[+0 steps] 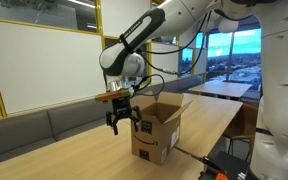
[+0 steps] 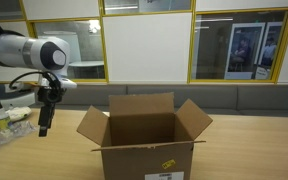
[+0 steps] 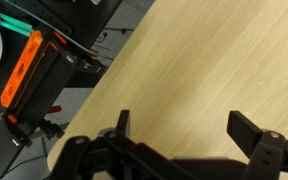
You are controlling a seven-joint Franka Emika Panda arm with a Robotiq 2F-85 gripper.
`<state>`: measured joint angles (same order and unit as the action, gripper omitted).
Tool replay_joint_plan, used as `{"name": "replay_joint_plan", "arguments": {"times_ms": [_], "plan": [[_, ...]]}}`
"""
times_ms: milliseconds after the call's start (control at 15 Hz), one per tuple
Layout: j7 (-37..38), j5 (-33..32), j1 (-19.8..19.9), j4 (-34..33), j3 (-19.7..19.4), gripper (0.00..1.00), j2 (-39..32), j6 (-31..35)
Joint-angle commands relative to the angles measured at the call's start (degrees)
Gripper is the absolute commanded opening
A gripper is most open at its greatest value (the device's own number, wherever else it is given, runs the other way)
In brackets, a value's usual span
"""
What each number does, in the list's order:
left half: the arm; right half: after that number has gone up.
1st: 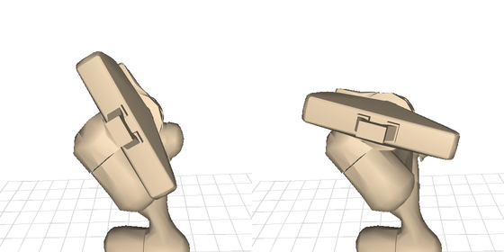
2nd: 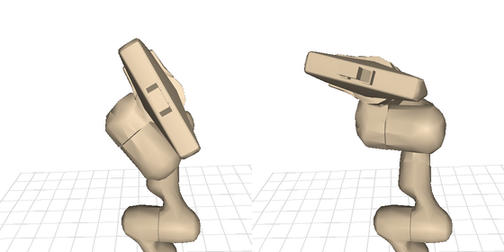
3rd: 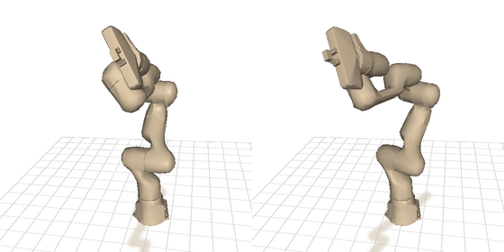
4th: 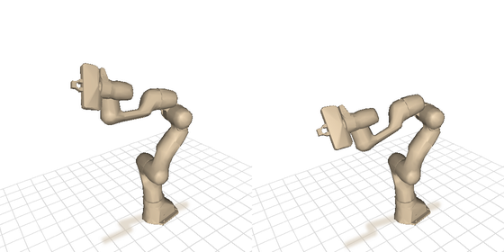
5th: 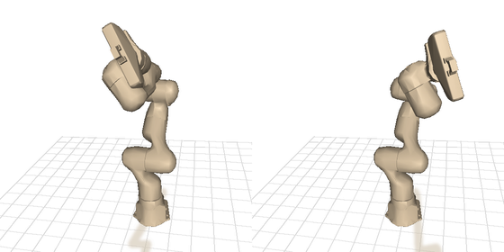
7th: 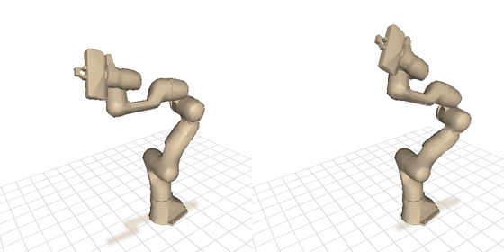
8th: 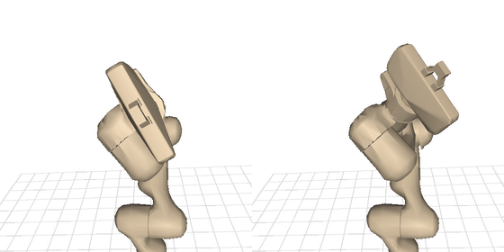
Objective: Put the objects on the table and put them in the box, then slide the box to the right
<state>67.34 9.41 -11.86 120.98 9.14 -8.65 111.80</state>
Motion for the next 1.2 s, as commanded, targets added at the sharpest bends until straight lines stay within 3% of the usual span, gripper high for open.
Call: {"name": "replay_joint_plan", "arguments": {"times_ms": [0,467,800,1133], "plan": [[-0.3,1.6,-0.2,2.4,0.0,1.0,-2.5,3.2],[-0.2,-3.0,-0.8,3.8,-2.5,1.0,-12.3,10.6],[1.3,-11.8,-1.8,2.7,-7.6,1.0,-19.7,17.6],[1.7,-16.5,-2.0,1.6,-12.3,1.0,-24.3,23.3]]}}
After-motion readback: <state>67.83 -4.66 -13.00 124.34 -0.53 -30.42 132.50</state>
